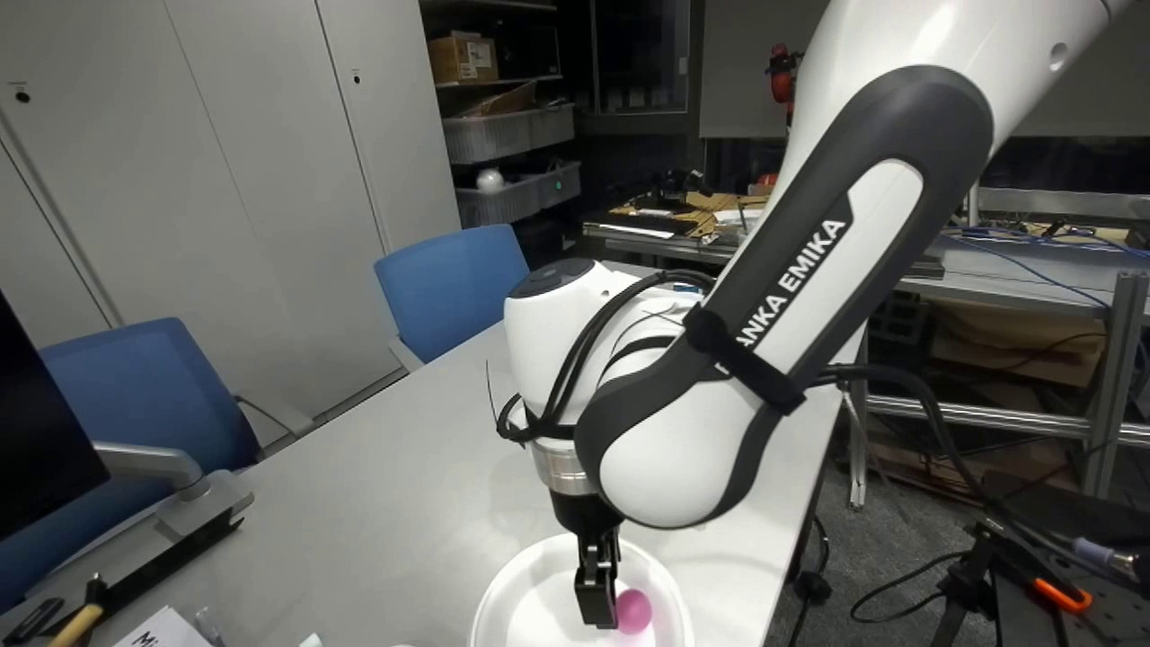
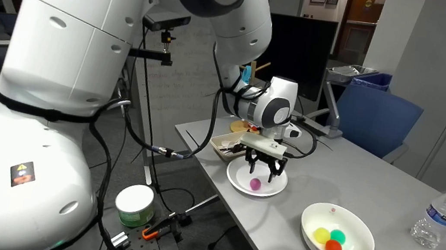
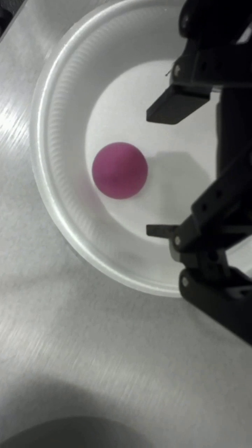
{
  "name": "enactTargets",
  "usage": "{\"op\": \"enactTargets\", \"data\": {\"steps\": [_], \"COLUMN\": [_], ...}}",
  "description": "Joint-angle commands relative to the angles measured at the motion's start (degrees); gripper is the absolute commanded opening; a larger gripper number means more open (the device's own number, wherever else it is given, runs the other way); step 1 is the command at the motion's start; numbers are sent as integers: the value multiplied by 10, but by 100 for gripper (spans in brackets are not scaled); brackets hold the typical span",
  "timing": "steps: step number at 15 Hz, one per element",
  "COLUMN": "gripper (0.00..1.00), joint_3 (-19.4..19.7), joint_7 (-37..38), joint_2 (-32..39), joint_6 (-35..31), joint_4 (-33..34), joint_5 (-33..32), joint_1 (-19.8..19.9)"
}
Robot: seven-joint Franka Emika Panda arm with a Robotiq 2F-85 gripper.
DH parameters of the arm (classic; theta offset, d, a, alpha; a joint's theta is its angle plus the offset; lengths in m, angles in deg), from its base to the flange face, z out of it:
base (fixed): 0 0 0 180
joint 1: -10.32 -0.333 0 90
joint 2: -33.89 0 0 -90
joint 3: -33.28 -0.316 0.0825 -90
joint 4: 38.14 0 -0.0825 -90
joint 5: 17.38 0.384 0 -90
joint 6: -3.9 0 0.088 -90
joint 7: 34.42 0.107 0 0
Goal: Take the purple ball out of the bowl and put it on the plate
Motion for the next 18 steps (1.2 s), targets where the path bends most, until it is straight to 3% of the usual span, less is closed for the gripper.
{"op": "enactTargets", "data": {"steps": [1,10,18], "gripper": [100,100,100], "joint_3": [1,5,8], "joint_7": [7,-1,-21], "joint_2": [-13,-72,-189], "joint_6": [-5,5,10], "joint_4": [1,-32,-109], "joint_5": [-15,-19,1], "joint_1": [-1,9,41]}}
